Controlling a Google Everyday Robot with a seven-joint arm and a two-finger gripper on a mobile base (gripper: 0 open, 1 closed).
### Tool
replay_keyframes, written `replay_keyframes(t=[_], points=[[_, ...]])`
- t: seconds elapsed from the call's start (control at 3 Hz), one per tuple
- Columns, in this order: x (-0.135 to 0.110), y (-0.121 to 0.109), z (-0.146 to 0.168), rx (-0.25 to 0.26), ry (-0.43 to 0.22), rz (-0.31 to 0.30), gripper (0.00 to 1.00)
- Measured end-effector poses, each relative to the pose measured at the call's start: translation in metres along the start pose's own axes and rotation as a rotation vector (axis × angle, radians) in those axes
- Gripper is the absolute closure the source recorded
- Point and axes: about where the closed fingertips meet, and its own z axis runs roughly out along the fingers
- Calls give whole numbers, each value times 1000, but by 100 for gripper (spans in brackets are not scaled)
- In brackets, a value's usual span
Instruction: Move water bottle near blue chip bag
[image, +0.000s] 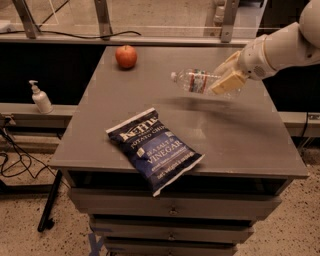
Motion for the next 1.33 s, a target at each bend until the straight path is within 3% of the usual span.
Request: replay_keyframes(t=[0.33,1.0,1.33], points=[[0,32,6,-36,-6,21,100],[-19,88,-1,-90,-24,4,100],[-21,104,8,-105,-23,11,100]])
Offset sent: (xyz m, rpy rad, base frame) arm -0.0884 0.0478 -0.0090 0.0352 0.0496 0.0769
